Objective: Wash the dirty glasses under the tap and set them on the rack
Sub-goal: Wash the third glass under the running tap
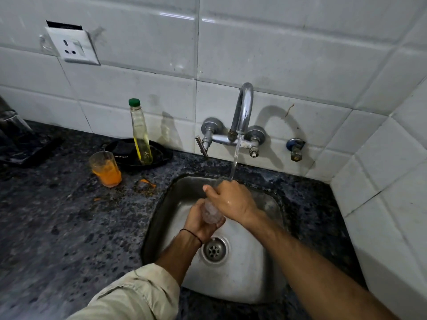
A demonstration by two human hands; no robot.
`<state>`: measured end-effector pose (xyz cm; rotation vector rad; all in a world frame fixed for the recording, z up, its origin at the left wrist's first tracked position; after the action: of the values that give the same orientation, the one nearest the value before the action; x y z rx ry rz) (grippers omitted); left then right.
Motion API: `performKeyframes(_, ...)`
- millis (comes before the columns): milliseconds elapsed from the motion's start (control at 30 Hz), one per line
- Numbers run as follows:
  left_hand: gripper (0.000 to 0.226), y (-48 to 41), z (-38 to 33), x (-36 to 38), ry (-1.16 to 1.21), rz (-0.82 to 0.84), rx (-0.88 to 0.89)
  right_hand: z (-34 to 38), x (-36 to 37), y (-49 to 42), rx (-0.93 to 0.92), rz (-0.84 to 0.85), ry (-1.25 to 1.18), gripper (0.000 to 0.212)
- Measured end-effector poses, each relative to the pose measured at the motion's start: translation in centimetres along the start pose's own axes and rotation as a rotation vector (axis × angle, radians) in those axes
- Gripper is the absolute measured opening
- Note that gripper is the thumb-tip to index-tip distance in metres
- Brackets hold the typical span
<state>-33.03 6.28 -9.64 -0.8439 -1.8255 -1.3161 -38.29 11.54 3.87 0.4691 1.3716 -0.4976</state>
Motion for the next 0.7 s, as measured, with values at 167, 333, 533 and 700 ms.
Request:
performKeyframes(167, 0.031, 0.7, -1.0, 0.3, -0.034, 0.016, -0.028, 0.2, -0.8, 0.0, -0.201, 0.122, 0.015, 0.052)
performKeyframes(333, 0.014, 1.4, -0.7, 0.7, -0.046, -0.140, -0.143, 0.9, -0.7, 0.6, -0.463, 0.089, 0.293, 0.052)
performKeyframes(533, 0.046, 0.9, -1.5, 0.6, 0.091, -0.079, 0.035, -0.5, 0.9, -0.7, 0.108, 0.078, -0.315, 0.050)
performKeyframes(700, 0.031, 2.1, -1.5, 0.6, 0.003, -0.022, -0.210, 0.2, -0.9, -0.4, -0.359, 0.303, 0.045, 0.022)
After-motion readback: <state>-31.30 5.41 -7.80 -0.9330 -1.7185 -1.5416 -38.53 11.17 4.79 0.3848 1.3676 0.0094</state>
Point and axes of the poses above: each hand's wrist, its own y-axis away from the middle knuckle, its own x-axis out of the palm, z = x × y, the point moved 4 cm from there along -y, towards the middle knuckle, and after that the axes turned 15 degrees about y, right-handed, at the moved point
